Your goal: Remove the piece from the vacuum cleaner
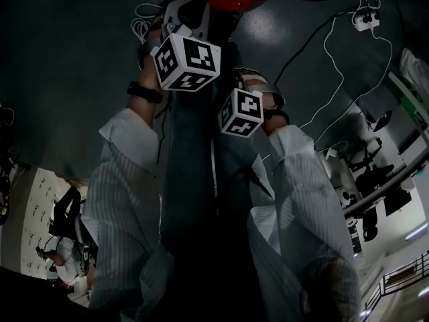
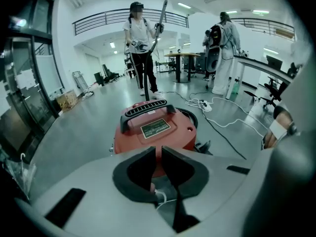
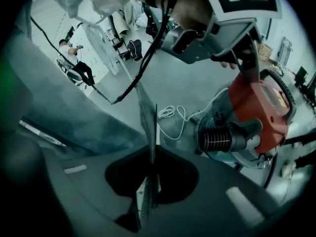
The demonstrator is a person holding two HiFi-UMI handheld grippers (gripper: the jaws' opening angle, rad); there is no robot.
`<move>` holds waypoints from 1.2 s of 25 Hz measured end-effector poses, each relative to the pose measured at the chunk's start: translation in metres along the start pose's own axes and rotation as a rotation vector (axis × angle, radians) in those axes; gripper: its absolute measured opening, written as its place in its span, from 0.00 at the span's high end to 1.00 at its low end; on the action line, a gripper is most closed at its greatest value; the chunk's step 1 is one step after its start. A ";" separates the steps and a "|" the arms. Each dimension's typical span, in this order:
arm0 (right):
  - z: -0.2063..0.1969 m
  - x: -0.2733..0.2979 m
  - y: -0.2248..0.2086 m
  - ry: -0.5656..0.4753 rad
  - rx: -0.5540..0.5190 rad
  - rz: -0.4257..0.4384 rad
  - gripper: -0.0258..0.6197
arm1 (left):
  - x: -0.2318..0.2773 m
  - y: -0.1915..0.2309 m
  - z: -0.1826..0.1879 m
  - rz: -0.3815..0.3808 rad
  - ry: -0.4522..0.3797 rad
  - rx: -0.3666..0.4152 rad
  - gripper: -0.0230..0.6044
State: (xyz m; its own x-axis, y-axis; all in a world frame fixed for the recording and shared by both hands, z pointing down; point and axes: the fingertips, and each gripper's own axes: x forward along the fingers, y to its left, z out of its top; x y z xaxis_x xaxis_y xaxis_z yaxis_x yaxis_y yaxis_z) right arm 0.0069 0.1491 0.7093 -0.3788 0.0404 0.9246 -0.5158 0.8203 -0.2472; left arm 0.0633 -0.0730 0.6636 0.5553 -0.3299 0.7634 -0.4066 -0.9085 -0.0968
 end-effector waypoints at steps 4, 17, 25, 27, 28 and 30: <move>0.014 -0.024 -0.015 -0.068 0.108 -0.006 0.92 | -0.040 0.023 0.008 0.046 -0.064 -0.180 0.94; 0.200 -0.276 -0.046 -0.585 0.337 -0.125 0.92 | -0.357 0.156 0.080 0.453 -0.266 -0.534 0.96; 0.303 -0.452 -0.003 -0.856 0.204 -0.201 0.92 | -0.511 0.162 0.157 0.619 -0.433 -0.584 0.96; 0.314 -0.482 0.016 -0.902 0.193 -0.202 0.92 | -0.532 0.157 0.172 0.633 -0.457 -0.542 0.96; 0.319 -0.494 0.024 -0.924 0.185 -0.205 0.92 | -0.542 0.157 0.179 0.646 -0.464 -0.520 0.96; 0.329 -0.511 0.035 -0.956 0.172 -0.209 0.92 | -0.560 0.161 0.190 0.670 -0.486 -0.495 0.96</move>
State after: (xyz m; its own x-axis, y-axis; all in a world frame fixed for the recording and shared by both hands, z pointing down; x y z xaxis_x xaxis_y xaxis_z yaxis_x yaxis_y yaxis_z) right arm -0.0704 -0.0305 0.1329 -0.6890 -0.6344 0.3506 -0.7185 0.6616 -0.2146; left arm -0.1753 -0.0832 0.0992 0.2915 -0.9119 0.2888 -0.9465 -0.3187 -0.0510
